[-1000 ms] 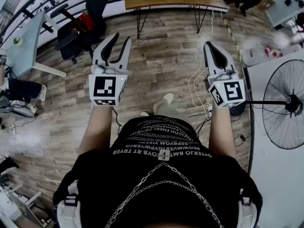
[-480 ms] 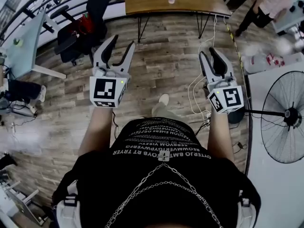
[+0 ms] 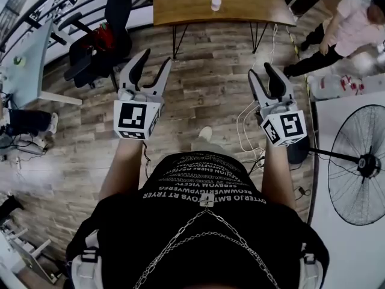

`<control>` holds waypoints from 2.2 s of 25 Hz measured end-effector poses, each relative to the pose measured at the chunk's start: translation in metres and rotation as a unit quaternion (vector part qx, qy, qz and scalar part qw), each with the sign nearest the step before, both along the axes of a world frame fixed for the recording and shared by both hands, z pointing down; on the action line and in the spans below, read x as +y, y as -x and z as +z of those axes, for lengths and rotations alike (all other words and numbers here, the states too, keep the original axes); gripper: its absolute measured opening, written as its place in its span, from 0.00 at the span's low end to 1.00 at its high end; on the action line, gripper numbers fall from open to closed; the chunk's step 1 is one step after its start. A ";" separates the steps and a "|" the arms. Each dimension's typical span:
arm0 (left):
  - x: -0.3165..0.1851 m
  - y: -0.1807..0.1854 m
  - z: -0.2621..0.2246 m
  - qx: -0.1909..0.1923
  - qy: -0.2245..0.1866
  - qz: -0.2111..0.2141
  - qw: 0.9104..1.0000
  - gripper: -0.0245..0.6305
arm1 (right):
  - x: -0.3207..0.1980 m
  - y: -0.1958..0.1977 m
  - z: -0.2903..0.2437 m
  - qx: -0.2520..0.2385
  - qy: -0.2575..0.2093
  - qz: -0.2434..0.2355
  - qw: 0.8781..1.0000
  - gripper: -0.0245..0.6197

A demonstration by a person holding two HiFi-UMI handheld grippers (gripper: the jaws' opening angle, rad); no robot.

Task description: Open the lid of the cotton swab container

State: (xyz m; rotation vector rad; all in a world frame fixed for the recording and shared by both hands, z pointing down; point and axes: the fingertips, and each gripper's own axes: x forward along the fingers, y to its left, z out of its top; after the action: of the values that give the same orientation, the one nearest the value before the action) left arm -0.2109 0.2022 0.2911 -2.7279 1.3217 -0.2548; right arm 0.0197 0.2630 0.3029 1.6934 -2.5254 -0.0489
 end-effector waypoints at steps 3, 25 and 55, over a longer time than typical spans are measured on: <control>-0.015 -0.014 0.000 0.003 0.005 0.000 1.000 0.36 | -0.015 -0.012 0.001 0.000 0.003 -0.006 1.000 0.32; -0.073 -0.039 0.005 -0.010 0.013 -0.030 0.999 0.36 | -0.100 -0.033 0.009 -0.014 0.002 -0.051 0.999 0.32; -0.274 -0.074 0.031 -0.015 0.040 0.050 0.998 0.36 | -0.267 -0.042 0.034 -0.026 0.048 0.004 0.998 0.32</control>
State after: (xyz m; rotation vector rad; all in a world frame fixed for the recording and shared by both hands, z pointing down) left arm -0.1373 -0.0717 0.3225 -2.8328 1.1895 -0.3450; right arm 0.0615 -0.0042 0.3371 1.6900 -2.5131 0.1184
